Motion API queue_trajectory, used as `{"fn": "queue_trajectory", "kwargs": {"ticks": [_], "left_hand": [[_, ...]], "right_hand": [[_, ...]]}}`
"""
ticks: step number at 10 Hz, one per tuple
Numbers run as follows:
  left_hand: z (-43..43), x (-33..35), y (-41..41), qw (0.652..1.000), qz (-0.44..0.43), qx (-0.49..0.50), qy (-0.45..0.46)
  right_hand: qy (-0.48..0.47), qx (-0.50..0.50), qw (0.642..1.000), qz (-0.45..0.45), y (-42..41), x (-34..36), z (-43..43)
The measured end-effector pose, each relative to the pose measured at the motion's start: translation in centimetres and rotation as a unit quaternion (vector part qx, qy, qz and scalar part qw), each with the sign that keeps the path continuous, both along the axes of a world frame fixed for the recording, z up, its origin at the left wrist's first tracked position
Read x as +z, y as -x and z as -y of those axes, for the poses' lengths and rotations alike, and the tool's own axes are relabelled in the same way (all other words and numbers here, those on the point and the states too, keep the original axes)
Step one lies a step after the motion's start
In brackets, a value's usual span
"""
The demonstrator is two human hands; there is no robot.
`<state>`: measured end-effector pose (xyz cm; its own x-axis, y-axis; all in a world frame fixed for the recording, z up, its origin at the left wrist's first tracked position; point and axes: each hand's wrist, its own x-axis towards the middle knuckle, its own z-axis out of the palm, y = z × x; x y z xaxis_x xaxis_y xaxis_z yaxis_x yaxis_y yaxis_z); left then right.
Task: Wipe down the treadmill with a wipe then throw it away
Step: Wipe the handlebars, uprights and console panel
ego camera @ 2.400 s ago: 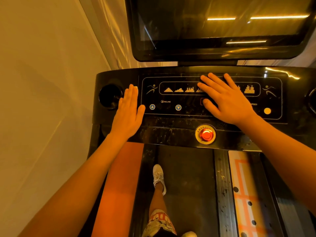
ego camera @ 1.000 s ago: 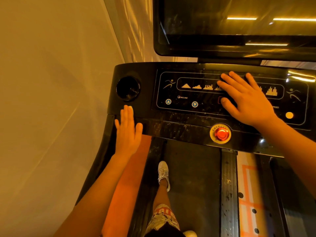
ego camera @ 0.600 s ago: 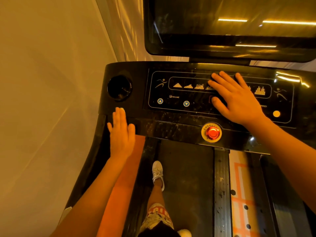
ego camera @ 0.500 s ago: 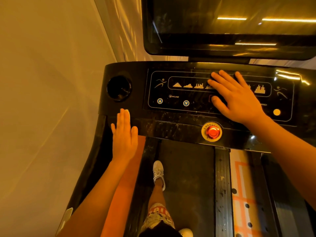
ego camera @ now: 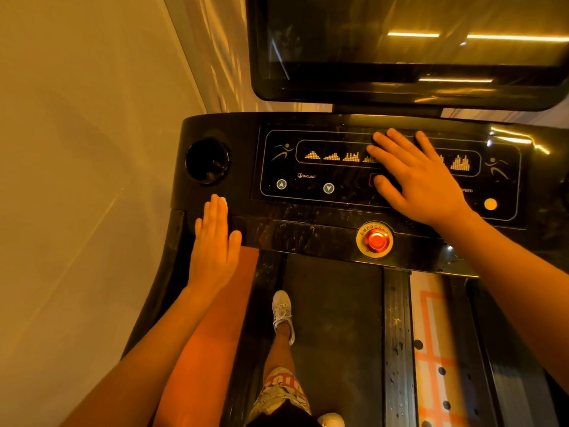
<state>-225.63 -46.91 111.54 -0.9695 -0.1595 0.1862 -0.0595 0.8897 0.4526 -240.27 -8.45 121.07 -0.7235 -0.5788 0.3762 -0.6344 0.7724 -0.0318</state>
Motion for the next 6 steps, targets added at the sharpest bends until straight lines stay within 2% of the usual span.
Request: {"fn": "queue_trajectory", "kwargs": {"ticks": [3,6], "left_hand": [[-2.9,4.3,4.4,0.993,-0.003,-0.113,0.037],[-3.9,9.7,13.3,0.995,-0.001,-0.097,0.032]], "right_hand": [[0.002,-0.001,1.0,0.001,0.1,0.0,0.0],[-0.002,-0.005,1.0,-0.001,0.0,-0.1,-0.1]]}}
